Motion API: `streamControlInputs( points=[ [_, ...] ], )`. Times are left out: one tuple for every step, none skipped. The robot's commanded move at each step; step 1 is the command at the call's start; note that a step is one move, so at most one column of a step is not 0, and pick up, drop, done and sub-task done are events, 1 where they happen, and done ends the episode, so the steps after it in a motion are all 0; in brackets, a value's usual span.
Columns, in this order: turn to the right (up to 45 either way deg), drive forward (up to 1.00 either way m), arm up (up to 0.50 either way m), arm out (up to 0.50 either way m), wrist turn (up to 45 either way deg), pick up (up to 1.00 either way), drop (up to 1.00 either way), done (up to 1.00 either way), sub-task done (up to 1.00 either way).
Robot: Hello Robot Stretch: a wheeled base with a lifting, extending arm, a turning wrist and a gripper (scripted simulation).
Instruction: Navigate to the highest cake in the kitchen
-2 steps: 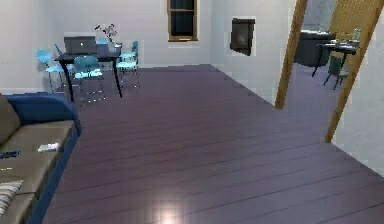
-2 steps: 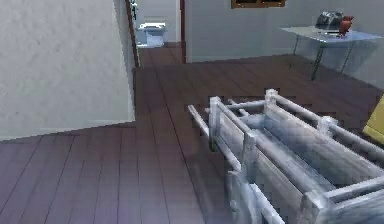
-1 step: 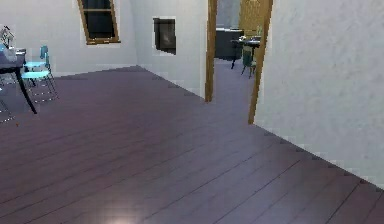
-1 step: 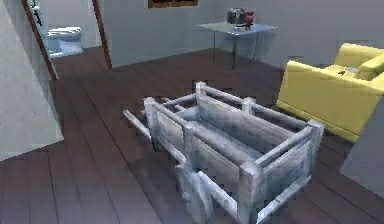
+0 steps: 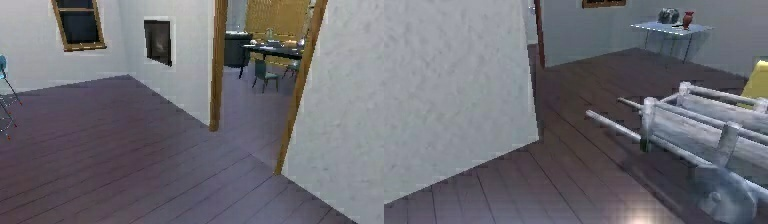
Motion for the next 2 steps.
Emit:
streamControlInputs(
  points=[
    [0.0,1.0,0.0,0.0,0.0,0.0,0.0,0.0,0.0],
    [9.0,0.0,0.0,0.0,0.0,0.0,0.0,0.0,0.0]
  ],
)
